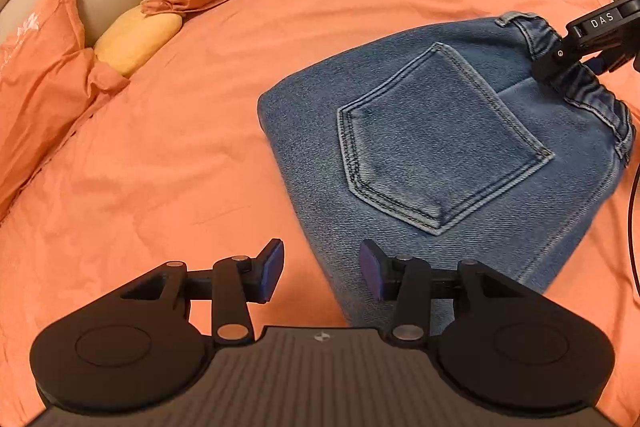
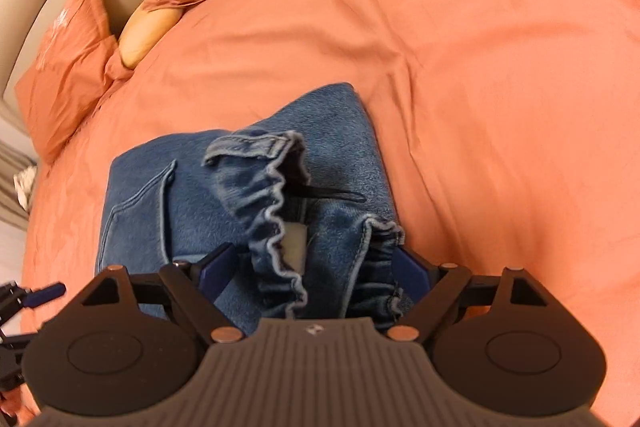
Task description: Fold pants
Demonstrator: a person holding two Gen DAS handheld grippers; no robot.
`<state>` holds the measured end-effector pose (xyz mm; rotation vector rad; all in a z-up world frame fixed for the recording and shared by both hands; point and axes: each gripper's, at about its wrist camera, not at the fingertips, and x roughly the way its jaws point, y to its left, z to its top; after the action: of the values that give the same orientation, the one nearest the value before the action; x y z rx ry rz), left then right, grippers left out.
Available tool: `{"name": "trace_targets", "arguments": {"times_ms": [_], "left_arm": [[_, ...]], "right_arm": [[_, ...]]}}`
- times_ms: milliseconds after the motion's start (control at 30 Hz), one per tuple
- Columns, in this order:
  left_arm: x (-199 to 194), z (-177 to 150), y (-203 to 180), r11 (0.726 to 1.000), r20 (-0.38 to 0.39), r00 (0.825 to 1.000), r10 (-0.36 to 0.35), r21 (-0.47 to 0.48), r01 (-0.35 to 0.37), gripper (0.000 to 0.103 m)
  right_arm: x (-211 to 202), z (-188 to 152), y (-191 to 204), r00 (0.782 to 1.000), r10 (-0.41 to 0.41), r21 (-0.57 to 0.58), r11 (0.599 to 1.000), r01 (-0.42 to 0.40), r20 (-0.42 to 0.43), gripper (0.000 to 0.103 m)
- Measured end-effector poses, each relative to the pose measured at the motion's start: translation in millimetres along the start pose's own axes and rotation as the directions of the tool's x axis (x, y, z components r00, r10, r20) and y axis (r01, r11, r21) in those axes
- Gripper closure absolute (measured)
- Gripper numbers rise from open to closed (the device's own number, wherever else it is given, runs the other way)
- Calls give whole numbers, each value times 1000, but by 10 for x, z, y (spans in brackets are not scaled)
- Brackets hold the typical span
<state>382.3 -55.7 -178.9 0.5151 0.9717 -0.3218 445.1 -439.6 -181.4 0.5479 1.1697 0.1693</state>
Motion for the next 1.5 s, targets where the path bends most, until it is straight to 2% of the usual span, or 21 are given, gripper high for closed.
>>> {"name": "trace_targets", "arguments": {"times_ms": [33,67,100,133,167,200,300,433,500,567,700,833,967,1100,1233,1300,1333,1367,1400,1467,1500], "left_arm": [[8,-3,9,1000,2,1000,-3,-3,3,51],[14,-7,20,1000,3,1000,-5,-7,5,51],[22,-14,28,1000,3,1000,-4,-14,4,51],[29,-16,39,1000,1,1000,-5,-20,5,51],[35,-18,47,1000,-1,1000,-5,-27,5,51],[39,-23,54,999,-1,1000,-3,-34,3,51],[49,-27,72,998,1,1000,3,-63,-3,51],[38,-10,128,991,18,1000,-3,-134,6,51],[17,12,163,985,38,999,-6,-171,12,51],[26,43,206,978,49,999,-13,-206,23,51],[109,136,257,967,76,997,-26,-252,44,55],[265,229,268,962,96,994,-53,-263,76,58],[494,282,233,966,79,995,-62,-247,80,60],[703,269,218,958,29,995,-95,-270,100,60],[629,265,239,953,28,996,-85,-289,90,57],[510,236,255,958,32,998,-57,-280,63,43],[447,211,278,960,31,998,-55,-274,61,40],[386,178,318,959,34,997,-64,-275,71,32],[317,131,371,955,39,996,-77,-284,85,28],[226,49,489,939,39,994,-101,-326,108,25],[198,2,550,926,35,992,-120,-357,125,20]], "right_arm": [[-14,8,6,1000,-12,-10,1000,12,13,30],[-36,17,30,1000,-8,-35,999,9,22,43],[-63,18,78,999,17,-73,997,-15,27,64],[-94,6,159,999,7,-118,993,-3,35,65],[-127,-7,256,999,-8,-173,985,16,46,72],[-160,-13,350,998,-13,-231,973,27,61,83],[-332,-6,624,993,-12,-356,933,53,116,89],[-694,87,992,971,83,-498,866,41,224,92],[-768,170,1050,963,111,-511,859,31,246,92],[-688,236,970,971,91,-479,877,27,222,92],[-270,282,622,990,-2,-370,927,56,144,92],[51,293,261,996,-10,-251,968,32,90,89],[238,251,176,997,-29,-259,965,47,74,84],[325,279,133,998,-22,-225,974,36,65,84],[252,221,276,993,-73,-263,960,94,91,81],[132,196,278,992,-69,-249,964,94,106,61],[62,180,259,992,-69,-244,965,94,106,55],[-10,156,228,992,-66,-243,966,90,104,43],[-85,129,191,993,-52,-241,967,76,102,38],[-225,66,96,996,-33,-218,975,51,88,36],[-282,26,33,997,-27,-196,980,41,77,28]]}}
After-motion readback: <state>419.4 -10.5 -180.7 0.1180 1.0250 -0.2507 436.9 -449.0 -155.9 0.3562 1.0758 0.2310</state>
